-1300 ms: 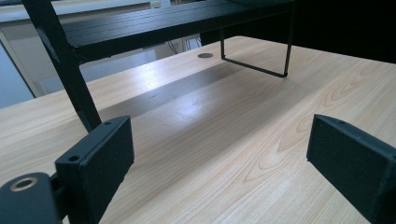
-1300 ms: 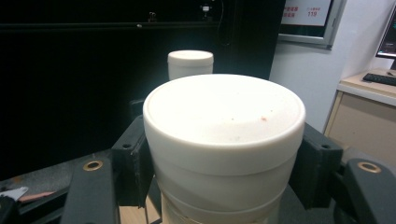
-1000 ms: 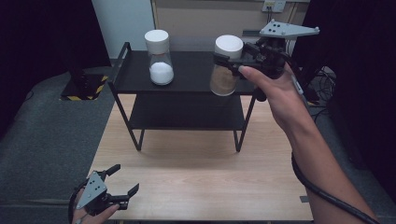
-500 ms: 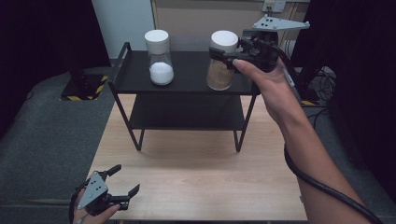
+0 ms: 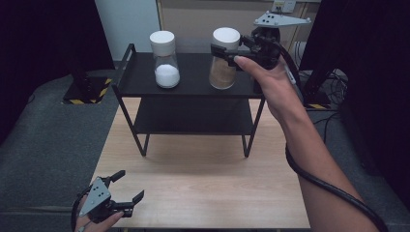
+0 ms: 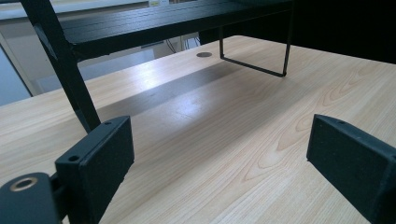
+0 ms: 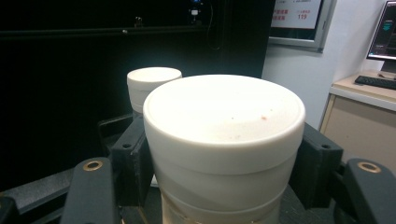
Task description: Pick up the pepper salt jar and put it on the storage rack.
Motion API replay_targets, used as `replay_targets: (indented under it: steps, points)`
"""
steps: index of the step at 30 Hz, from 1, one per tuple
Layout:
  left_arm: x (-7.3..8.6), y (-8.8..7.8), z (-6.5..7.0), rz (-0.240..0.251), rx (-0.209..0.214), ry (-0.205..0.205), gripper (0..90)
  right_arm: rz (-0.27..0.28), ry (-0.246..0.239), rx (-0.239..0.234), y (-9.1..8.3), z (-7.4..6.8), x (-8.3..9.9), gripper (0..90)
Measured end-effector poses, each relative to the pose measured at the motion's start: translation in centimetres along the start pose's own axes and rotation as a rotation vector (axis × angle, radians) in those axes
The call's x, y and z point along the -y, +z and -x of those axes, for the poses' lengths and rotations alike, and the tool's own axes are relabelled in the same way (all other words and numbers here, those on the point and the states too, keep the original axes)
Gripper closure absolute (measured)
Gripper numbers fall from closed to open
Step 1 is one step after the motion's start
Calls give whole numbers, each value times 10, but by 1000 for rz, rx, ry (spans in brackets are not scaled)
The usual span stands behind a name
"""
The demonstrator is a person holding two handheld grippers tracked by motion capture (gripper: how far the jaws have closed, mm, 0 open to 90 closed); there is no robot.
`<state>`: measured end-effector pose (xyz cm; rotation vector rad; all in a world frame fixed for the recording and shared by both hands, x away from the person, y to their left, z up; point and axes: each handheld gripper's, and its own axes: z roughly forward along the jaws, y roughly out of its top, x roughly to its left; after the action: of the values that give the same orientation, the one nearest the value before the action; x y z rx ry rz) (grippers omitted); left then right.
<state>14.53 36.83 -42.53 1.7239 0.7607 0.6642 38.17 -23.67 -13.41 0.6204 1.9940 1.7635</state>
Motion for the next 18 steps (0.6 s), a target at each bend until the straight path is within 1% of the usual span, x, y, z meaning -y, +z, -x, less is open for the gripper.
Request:
replay_targets:
  steps: [8, 18]
  points:
    - [0, -2, -1, 5, -3, -1, 62, 7, 10, 16, 6, 3, 5, 347]
    - [0, -1, -1, 3, -3, 1, 62, -1, 20, 33, 9, 6, 9, 347]
